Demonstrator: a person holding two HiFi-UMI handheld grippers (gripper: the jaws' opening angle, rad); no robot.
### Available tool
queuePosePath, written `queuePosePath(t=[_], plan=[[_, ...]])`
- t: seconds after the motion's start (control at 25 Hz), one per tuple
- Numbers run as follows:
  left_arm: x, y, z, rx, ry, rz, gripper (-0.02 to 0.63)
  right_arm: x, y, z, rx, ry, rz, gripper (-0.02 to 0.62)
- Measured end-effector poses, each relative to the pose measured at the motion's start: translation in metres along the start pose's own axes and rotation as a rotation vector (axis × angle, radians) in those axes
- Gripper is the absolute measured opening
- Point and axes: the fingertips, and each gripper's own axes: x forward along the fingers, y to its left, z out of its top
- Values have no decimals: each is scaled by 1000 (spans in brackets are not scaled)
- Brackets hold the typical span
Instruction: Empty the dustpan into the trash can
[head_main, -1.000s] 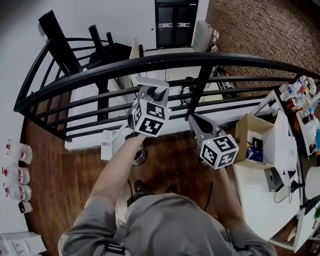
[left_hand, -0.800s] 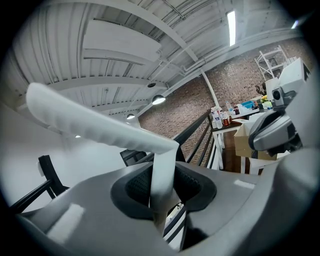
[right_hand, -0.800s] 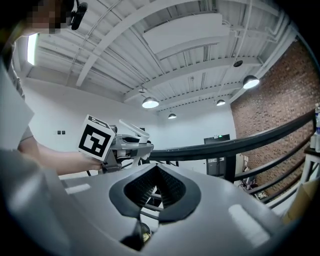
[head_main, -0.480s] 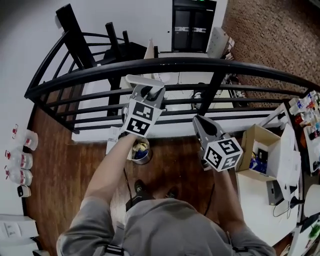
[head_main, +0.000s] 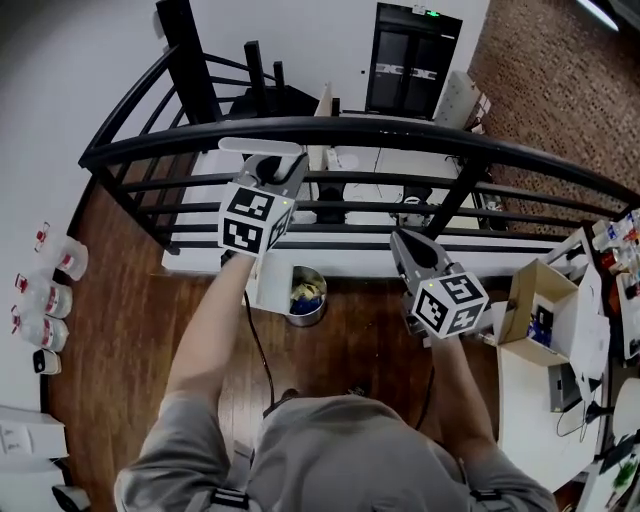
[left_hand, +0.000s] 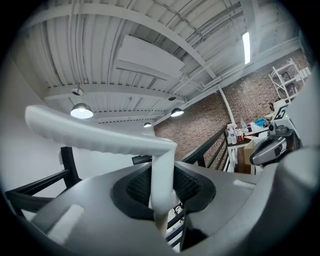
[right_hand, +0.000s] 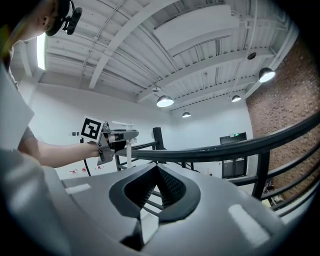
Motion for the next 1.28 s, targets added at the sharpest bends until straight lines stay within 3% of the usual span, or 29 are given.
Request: queuePosePath(t=[0.28,0.52,0.76,1.12,1.28], plan=[[-93,96,-15,-95,-35,128,89,34,79,-7,-14,12,42,0],[-171,140,-23,-181,-69,206,89,54,135,-16,-22,29,83,0],[-228,143,-27,-251,-109,228,89,71,188,-22,-44,37,159,0],[-297,126,-69,-330,-101,265,89,87,237,-44,-48,77,247,0],[-324,126,-78,-349,-153,302,91,90,247,-52,-48,93,264,0]])
